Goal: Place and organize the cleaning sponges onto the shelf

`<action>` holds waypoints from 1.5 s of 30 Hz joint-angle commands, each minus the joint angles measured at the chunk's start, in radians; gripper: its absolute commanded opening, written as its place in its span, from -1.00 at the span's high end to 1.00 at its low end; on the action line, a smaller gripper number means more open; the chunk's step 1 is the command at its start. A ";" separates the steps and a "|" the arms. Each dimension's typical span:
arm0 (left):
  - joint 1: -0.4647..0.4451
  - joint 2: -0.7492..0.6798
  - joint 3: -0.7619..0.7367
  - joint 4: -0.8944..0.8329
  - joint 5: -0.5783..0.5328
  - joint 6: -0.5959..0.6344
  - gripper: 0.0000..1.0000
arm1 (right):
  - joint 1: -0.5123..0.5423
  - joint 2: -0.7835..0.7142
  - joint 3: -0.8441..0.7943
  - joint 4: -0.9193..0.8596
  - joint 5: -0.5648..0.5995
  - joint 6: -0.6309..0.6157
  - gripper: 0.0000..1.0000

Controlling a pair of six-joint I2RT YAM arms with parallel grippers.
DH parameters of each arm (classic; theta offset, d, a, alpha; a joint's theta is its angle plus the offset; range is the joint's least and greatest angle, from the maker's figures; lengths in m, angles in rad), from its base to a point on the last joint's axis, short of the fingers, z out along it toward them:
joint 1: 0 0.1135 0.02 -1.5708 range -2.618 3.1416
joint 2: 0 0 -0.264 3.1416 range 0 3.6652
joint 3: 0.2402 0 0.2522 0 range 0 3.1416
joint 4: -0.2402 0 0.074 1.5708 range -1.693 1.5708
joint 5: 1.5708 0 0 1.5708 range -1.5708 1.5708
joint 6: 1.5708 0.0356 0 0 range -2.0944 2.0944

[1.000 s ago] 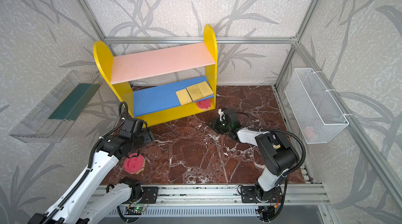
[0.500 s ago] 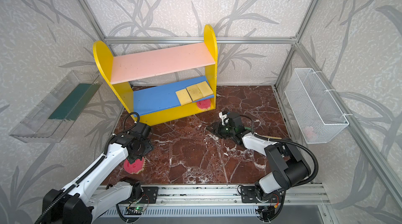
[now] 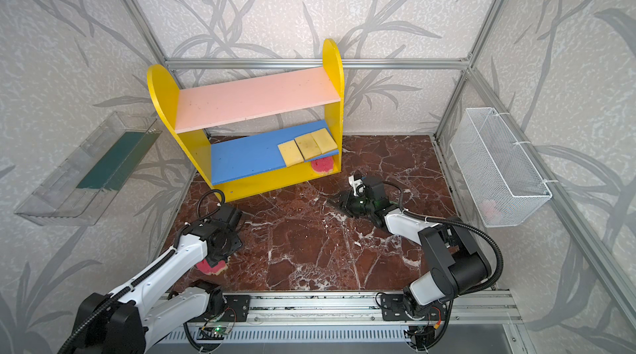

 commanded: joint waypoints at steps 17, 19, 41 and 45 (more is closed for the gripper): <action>-0.266 0.243 0.219 0.315 0.136 -0.026 -0.04 | -0.060 0.007 -0.011 -0.014 -0.014 -0.015 0.14; -0.323 0.321 0.292 0.333 0.131 -0.025 -0.03 | -0.068 0.005 -0.015 -0.014 -0.015 -0.015 0.15; -0.312 0.119 0.310 0.131 -0.001 -0.031 -0.25 | -0.099 0.022 -0.024 0.002 -0.026 -0.029 0.12; -0.171 -0.018 0.223 0.119 0.028 0.014 -0.43 | -0.091 0.017 -0.019 -0.016 -0.018 -0.041 0.10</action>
